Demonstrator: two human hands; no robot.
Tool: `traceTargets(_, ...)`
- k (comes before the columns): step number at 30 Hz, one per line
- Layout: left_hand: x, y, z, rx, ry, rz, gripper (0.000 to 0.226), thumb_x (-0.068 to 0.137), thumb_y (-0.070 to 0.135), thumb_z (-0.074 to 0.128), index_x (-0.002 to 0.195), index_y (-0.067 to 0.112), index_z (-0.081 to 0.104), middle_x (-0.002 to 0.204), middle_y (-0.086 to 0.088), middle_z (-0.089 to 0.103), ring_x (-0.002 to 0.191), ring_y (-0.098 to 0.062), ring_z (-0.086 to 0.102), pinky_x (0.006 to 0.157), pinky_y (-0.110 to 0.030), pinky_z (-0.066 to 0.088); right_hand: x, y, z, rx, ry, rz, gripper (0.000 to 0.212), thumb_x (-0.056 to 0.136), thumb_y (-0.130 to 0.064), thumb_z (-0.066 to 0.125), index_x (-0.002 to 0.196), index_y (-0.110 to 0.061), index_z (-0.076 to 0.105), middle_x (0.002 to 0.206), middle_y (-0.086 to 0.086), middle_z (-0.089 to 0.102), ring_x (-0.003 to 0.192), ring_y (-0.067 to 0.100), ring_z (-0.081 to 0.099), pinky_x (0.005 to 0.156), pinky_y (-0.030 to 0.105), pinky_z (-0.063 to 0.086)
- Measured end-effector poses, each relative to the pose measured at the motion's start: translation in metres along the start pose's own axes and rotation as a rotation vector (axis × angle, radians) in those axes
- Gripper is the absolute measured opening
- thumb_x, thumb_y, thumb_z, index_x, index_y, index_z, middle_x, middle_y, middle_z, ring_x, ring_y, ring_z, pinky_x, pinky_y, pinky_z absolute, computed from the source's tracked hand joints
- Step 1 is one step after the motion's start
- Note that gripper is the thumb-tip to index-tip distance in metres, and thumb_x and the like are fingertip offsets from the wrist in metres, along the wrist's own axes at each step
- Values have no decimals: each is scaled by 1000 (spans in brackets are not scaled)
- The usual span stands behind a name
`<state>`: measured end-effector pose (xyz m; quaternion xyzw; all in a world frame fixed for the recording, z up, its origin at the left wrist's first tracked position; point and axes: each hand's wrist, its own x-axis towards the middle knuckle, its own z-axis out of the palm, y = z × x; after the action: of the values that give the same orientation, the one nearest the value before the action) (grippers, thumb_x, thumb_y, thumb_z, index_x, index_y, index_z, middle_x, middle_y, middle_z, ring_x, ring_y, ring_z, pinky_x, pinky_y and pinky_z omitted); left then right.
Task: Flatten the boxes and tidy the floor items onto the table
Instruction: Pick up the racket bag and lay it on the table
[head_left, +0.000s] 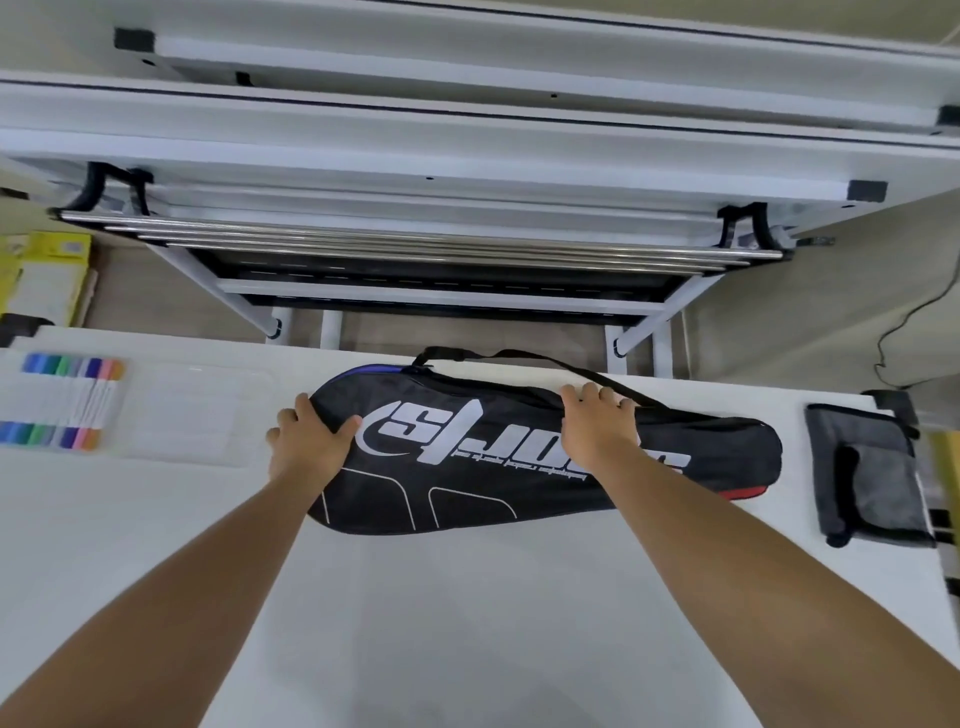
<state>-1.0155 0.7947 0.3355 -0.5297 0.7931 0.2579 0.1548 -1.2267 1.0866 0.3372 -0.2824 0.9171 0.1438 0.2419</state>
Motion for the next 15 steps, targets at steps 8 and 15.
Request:
traceTargets(8,-16,16,8,53,-68,-68,82,87,58,63,144,7,32,137,-21,40,126,-46,38,97,-56,43,-28,6,20,68,57,35,71,99,-39,40,155,-26,-2,163,15,-2,150,37,-1,119,57,11)
traceTargets(15,-27,66,26,40,-67,-58,77,88,54,64,140,6,35,136,-22,39,125,-46,37,96,-54,42,-56,44,29,142,27,85,65,100,-38,35,155,-26,2,163,15,4,150,35,6,120,53,12)
